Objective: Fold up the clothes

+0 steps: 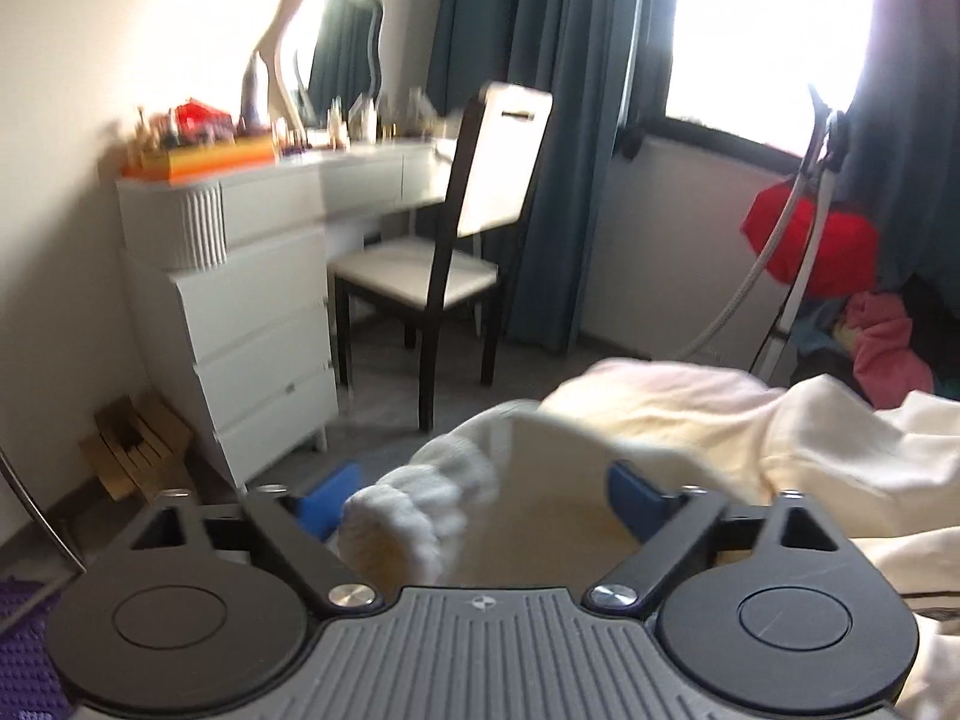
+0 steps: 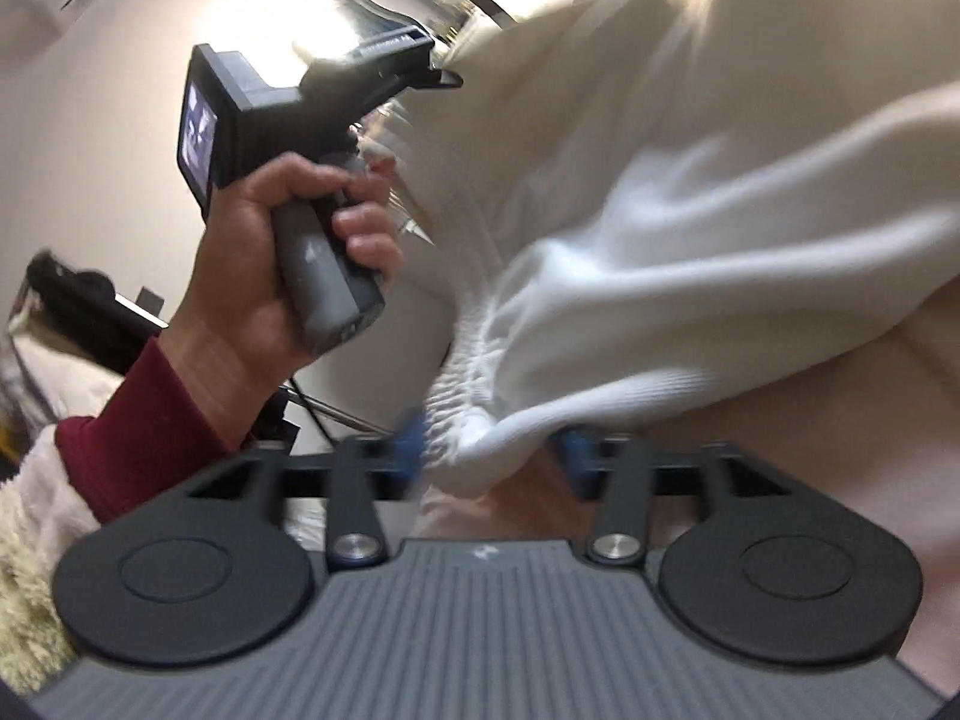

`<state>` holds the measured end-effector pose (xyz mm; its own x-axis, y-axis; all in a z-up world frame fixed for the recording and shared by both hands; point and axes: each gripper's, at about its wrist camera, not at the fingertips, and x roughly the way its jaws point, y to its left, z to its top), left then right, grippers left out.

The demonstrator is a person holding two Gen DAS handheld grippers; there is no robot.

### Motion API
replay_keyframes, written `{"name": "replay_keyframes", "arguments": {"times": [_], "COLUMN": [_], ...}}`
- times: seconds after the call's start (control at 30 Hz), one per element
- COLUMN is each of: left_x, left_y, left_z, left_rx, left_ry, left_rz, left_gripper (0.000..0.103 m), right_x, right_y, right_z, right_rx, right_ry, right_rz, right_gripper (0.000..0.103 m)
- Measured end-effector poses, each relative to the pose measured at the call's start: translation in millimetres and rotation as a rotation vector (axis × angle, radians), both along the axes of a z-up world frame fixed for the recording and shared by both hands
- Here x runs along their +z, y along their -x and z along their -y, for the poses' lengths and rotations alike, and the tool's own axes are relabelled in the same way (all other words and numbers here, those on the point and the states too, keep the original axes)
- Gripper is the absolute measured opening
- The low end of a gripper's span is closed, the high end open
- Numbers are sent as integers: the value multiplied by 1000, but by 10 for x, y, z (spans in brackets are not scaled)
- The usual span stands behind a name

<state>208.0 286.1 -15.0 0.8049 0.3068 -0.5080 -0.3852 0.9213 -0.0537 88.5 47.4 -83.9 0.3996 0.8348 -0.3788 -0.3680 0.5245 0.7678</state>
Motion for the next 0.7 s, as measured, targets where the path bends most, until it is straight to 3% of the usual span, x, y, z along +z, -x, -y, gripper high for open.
{"name": "replay_keyframes", "arguments": {"times": [0.1,0.3,0.4,0.57,0.7], "left_x": [201,455,465,203,-311], "left_y": [361,1220,1631,2170,2395], "left_z": [317,1081,1500,2118,2488], "left_rx": [-54,-187,-251,-327,-423], "left_ry": [-31,-12,1,33,84], "left_rz": [39,128,158,195,146], "left_gripper": [99,99,99,103,102], "right_x": [249,857,858,821,791], "right_y": [230,591,683,836,959], "right_z": [331,1197,1470,1909,2260], "right_rx": [-47,-220,-295,-420,-519], "right_ry": [76,252,290,347,393], "right_rz": [83,291,315,344,367], "right_gripper": [64,64,64,64,64]}}
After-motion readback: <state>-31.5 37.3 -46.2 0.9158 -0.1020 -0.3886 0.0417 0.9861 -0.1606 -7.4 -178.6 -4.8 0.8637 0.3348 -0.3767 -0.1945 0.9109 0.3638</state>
